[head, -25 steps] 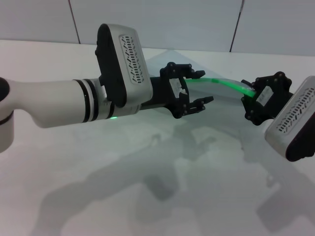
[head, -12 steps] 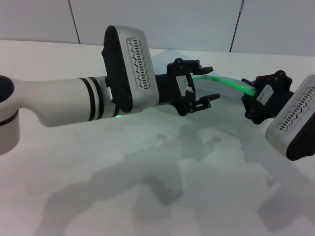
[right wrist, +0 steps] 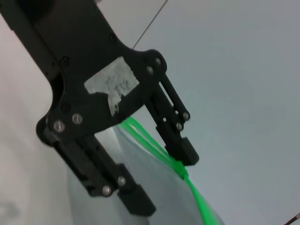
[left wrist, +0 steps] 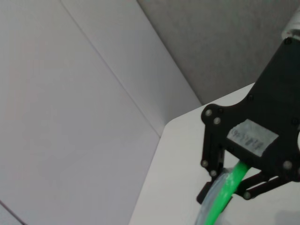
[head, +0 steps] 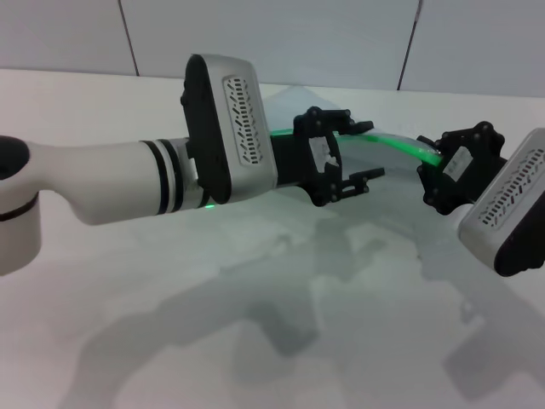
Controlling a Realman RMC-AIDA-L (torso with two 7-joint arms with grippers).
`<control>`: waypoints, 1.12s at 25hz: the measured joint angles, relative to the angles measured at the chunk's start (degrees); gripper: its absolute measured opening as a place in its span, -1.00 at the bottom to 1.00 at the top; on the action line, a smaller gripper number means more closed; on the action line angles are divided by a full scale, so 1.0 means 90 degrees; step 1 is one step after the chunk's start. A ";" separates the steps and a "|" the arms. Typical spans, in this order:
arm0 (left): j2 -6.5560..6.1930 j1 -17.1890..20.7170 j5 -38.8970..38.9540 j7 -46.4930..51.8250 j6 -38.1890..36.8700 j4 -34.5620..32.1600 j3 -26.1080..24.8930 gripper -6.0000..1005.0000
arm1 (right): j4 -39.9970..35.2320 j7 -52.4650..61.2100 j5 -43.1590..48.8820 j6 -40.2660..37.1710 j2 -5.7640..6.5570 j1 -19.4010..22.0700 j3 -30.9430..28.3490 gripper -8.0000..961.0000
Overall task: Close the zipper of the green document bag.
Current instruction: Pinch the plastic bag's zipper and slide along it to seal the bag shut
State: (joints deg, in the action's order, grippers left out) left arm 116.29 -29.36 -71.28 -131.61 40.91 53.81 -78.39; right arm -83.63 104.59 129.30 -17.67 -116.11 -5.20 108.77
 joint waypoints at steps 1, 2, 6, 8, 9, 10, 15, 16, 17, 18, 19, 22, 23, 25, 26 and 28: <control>0.0003 -0.0028 0.0020 -0.0011 0.0025 -0.0045 0.0010 0.14 | 0.0002 0.0000 -0.0001 0.0000 0.0000 -0.0003 -0.0002 -0.87; 0.0006 -0.0039 0.0022 -0.0019 0.0033 -0.0062 0.0011 0.13 | 0.0005 0.0000 -0.0001 0.0000 0.0000 -0.0009 -0.0005 -0.87; 0.0011 -0.0066 0.0025 -0.0039 0.0041 -0.0089 0.0018 0.08 | 0.0070 0.0000 -0.0002 0.0000 0.0001 -0.0035 -0.0009 -0.86; 0.0011 -0.0096 0.0027 -0.0043 0.0019 -0.0090 0.0021 0.05 | 0.0114 0.0000 -0.0002 0.0000 0.0001 -0.0046 -0.0009 -0.86; 0.0011 -0.0096 0.0027 -0.0043 0.0019 -0.0090 0.0021 0.04 | 0.0130 0.0000 -0.0002 0.0000 0.0001 -0.0055 -0.0009 -0.86; 0.0011 -0.0116 0.0029 -0.0044 -0.0018 -0.0093 0.0024 0.03 | 0.0149 0.0000 -0.0002 0.0001 0.0001 -0.0070 -0.0008 -0.86; 0.0009 -0.0121 0.0033 -0.0045 -0.0042 -0.0143 -0.0032 -0.04 | 0.0174 0.0000 -0.0002 0.0001 0.0001 -0.0105 -0.0008 -0.85; 0.0009 -0.0124 0.0035 -0.0045 -0.0043 -0.0154 -0.0037 -0.05 | 0.0174 0.0000 -0.0002 0.0001 0.0001 -0.0105 -0.0011 -0.85; 0.0009 -0.0126 0.0037 -0.0045 -0.0045 -0.0167 -0.0038 -0.06 | 0.0174 0.0000 -0.0002 0.0001 0.0001 -0.0105 -0.0012 -0.85; 0.0009 -0.0128 0.0037 -0.0045 -0.0046 -0.0170 -0.0037 -0.08 | 0.0174 0.0000 -0.0002 0.0001 0.0001 -0.0105 -0.0012 -0.85; 0.0009 -0.0130 0.0038 -0.0045 -0.0057 -0.0173 -0.0033 -0.09 | 0.0170 0.0000 -0.0002 0.0001 0.0001 -0.0105 -0.0010 -0.85; 0.0009 -0.0145 0.0039 -0.0054 -0.0141 -0.0187 -0.0005 -0.13 | 0.0139 0.0000 -0.0002 0.0001 0.0001 -0.0105 0.0010 -0.85; 0.0009 -0.0165 0.0038 -0.0063 -0.0175 -0.0201 0.0007 -0.14 | 0.0131 0.0000 -0.0001 0.0001 0.0001 -0.0105 0.0016 -0.85; 0.0009 -0.0211 0.0038 -0.0074 -0.0198 -0.0248 0.0016 -0.16 | 0.0117 0.0000 -0.0001 0.0001 0.0001 -0.0101 0.0023 -0.85; 0.0009 -0.0235 0.0038 -0.0074 -0.0200 -0.0274 0.0020 -0.18 | 0.0112 0.0000 -0.0001 0.0001 0.0001 -0.0097 0.0029 -0.85; 0.0011 -0.0268 0.0038 -0.0074 -0.0201 -0.0310 0.0024 -0.20 | 0.0091 0.0000 -0.0001 0.0001 0.0001 -0.0093 0.0038 -0.84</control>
State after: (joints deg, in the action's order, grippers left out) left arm 116.39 -31.77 -70.94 -132.28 39.11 51.02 -78.18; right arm -82.82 104.59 129.29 -17.66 -116.10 -6.04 109.11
